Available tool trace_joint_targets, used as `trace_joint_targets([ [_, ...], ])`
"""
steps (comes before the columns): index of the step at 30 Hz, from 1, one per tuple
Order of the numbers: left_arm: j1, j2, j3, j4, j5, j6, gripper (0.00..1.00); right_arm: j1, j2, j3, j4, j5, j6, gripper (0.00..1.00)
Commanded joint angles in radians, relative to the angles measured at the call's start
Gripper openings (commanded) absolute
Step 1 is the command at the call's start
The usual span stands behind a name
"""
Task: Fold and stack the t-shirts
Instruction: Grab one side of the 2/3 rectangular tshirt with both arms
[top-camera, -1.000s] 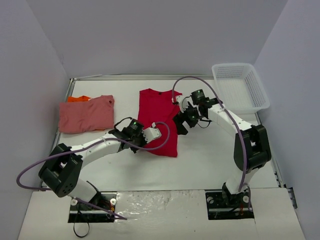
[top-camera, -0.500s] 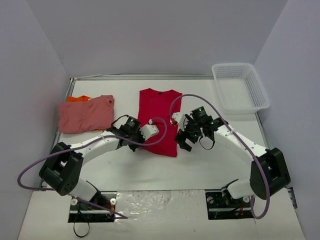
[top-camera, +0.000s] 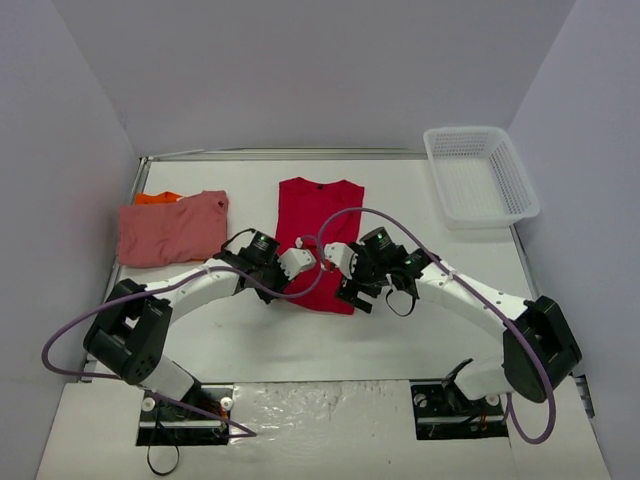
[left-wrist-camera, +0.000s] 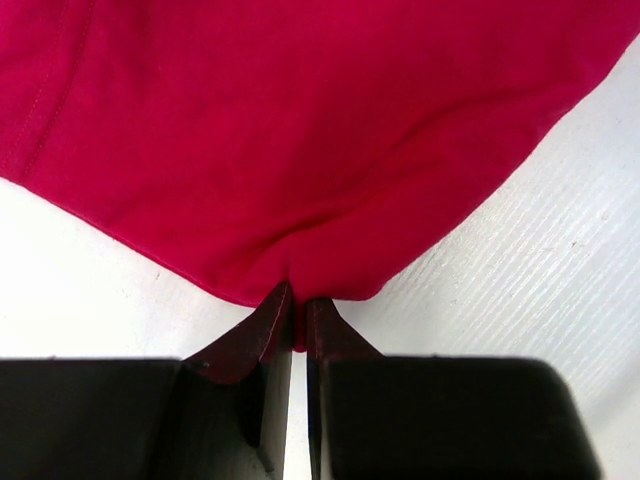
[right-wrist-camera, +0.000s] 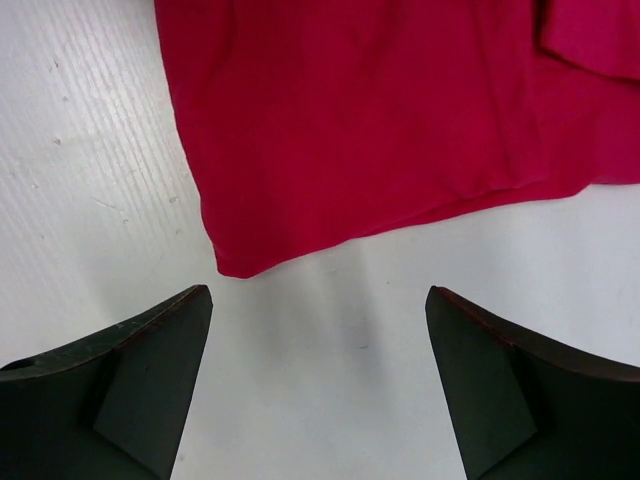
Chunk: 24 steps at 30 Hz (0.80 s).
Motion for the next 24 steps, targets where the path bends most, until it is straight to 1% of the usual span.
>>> trace_joint_targets([
  [1,0.017,0.005,0.053,-0.027,0.042,-0.007,0.02,0.067,0.029,-0.042,0.014,0.099,-0.056,0.84],
  [2,0.02,0.007,0.054,-0.03,0.049,-0.003,0.02,0.099,0.035,-0.051,0.022,0.114,-0.065,0.84],
  [9,0.049,0.005,0.045,-0.03,0.072,0.007,0.02,0.176,0.078,-0.076,0.04,0.178,-0.085,0.84],
  [14,0.065,0.002,0.047,-0.032,0.081,0.004,0.02,0.191,0.09,-0.099,0.071,0.193,-0.079,0.83],
  [20,0.063,0.013,0.05,-0.033,0.09,0.004,0.02,0.207,0.124,-0.076,0.082,0.218,-0.077,0.76],
  [24,0.065,0.013,0.048,-0.032,0.092,0.004,0.02,0.222,0.156,-0.056,0.086,0.23,-0.074,0.74],
])
